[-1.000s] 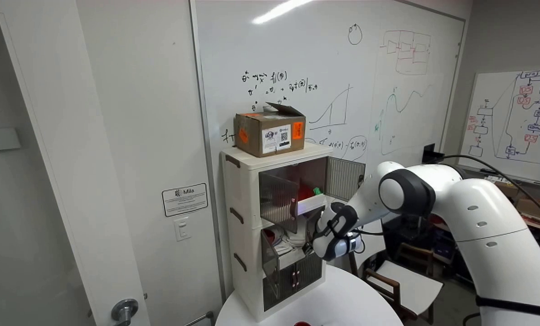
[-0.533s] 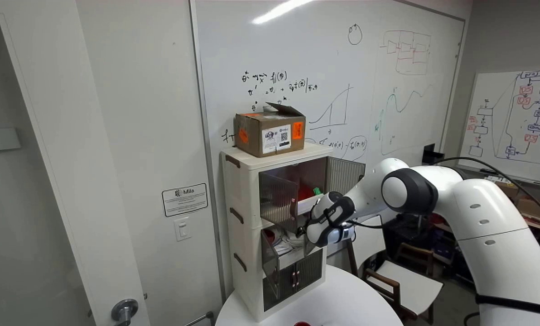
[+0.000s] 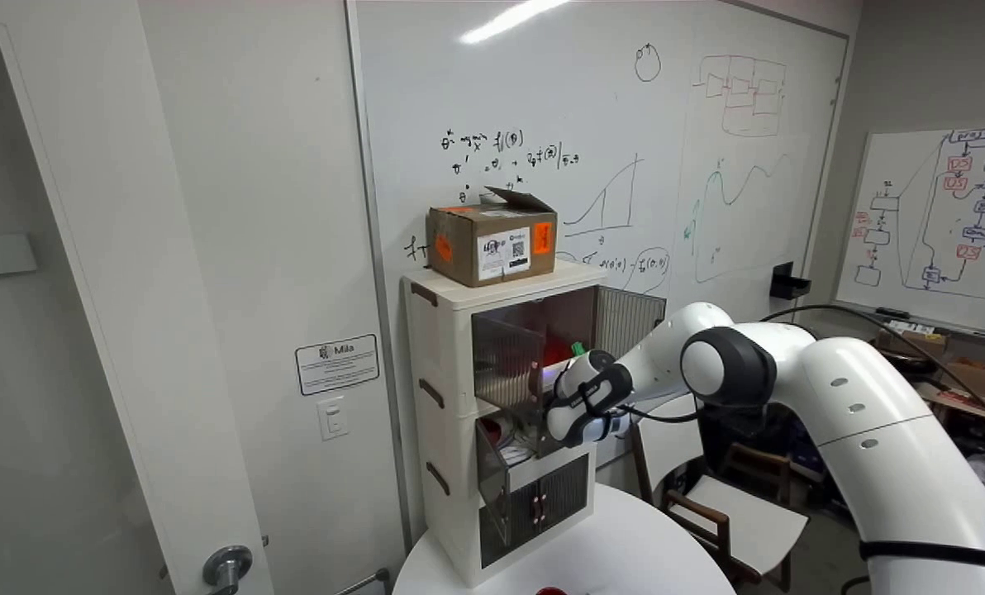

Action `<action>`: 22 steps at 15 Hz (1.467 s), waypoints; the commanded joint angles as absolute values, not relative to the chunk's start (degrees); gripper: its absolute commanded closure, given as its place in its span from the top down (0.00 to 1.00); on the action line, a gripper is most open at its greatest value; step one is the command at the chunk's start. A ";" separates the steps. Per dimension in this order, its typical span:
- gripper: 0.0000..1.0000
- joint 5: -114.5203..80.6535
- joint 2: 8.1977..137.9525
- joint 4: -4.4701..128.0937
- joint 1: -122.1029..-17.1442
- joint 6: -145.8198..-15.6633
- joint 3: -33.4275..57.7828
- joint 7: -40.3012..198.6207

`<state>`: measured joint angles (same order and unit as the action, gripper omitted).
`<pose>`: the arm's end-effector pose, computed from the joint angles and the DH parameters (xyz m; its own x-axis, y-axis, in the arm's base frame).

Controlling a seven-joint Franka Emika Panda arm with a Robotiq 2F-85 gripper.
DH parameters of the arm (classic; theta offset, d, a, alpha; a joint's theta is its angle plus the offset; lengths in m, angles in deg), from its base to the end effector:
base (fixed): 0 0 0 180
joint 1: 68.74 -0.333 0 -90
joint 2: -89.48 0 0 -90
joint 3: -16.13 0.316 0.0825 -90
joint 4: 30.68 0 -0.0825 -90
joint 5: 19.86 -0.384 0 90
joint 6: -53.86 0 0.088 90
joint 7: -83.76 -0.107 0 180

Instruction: Close the middle right cabinet door

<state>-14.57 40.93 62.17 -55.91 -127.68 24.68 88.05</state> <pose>0.7292 -0.0693 0.2122 0.7560 0.0000 0.6546 0.0038 -1.0000 -0.0044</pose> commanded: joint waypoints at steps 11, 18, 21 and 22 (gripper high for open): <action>1.00 -17.55 41.92 72.08 -52.63 -125.90 25.97 87.50; 1.00 -19.52 47.27 95.36 -46.80 -129.99 25.08 87.50; 1.00 -20.31 46.91 102.69 -41.24 -135.03 27.90 86.18; 1.00 -19.71 47.32 104.92 -38.94 -136.00 29.33 85.63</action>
<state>-19.11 44.67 97.13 -44.73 -132.60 25.27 87.03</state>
